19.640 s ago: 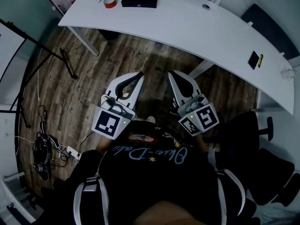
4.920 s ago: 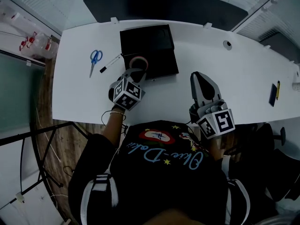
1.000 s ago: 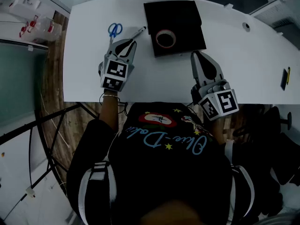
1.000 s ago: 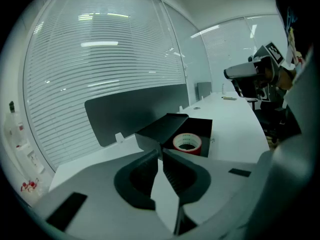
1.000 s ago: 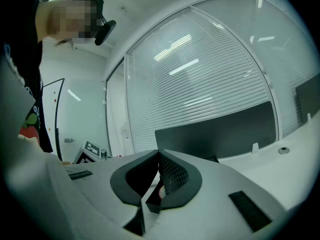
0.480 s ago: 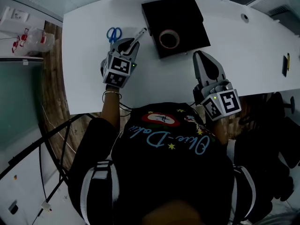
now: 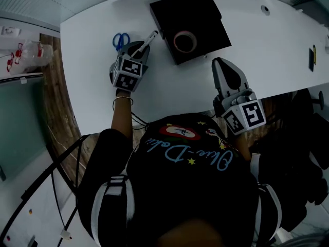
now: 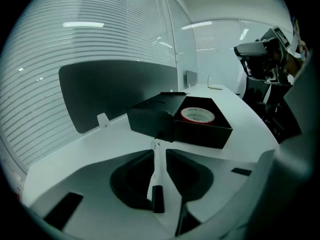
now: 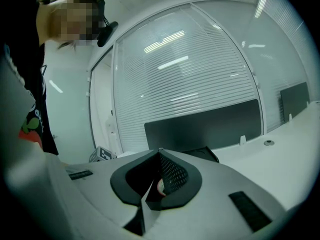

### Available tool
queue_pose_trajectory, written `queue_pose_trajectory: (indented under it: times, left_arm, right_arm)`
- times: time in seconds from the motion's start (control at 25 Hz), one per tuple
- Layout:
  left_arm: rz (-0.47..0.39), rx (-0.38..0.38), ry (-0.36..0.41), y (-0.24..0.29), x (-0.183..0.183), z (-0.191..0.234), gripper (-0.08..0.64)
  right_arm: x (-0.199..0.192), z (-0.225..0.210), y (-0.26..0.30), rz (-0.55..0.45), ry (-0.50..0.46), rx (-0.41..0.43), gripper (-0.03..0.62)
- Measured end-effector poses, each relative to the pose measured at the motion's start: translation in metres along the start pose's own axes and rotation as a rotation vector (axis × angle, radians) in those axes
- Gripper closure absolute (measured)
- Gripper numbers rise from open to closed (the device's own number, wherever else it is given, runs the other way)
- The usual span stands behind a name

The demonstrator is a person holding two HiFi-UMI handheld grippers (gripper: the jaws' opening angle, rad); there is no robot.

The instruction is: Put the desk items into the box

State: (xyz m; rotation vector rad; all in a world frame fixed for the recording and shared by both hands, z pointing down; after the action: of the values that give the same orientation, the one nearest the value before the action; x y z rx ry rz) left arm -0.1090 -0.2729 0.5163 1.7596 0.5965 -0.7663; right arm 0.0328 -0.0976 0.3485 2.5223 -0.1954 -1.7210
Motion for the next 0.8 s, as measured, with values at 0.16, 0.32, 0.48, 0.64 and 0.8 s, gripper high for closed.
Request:
queue_pose_trajectory:
  times: [0.16,0.32,0.48,0.64,0.8]
  left_arm:
    - [0.022,-0.026,-0.007,0.011,-0.010,-0.001,0.463]
    - [0.029,-0.034,-0.014,0.017,-0.015,-0.001,0.463]
    - [0.038,-0.048,-0.018,0.021,-0.019,-0.001,0.463]
    - [0.052,-0.072,-0.031,0.026,-0.024,-0.004,0.460]
    - [0.051,-0.069,-0.030,0.029,-0.025,-0.003,0.460]
  right_arm:
    - [0.000,-0.001,-0.004,0.006,0.007,-0.027,0.589]
    - [0.006,0.000,-0.004,-0.006,0.010,-0.030,0.589]
    - [0.006,-0.002,-0.002,-0.010,0.030,-0.034,0.589]
    - [0.008,-0.002,0.000,-0.015,0.033,-0.040,0.589]
    - [0.006,0.000,0.004,-0.007,0.039,-0.038,0.589]
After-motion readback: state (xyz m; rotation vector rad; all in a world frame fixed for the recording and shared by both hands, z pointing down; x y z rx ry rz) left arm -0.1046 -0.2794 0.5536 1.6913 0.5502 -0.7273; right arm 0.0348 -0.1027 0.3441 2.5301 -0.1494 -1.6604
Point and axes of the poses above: the fingertips, and each gripper's own axes: y forward along the fingers, z to its left, x out of its top, the point moved 2 cm from there along -y, backward along the fingers, and after that the axes turned 9 degrees about y, right-handed, at the moved point
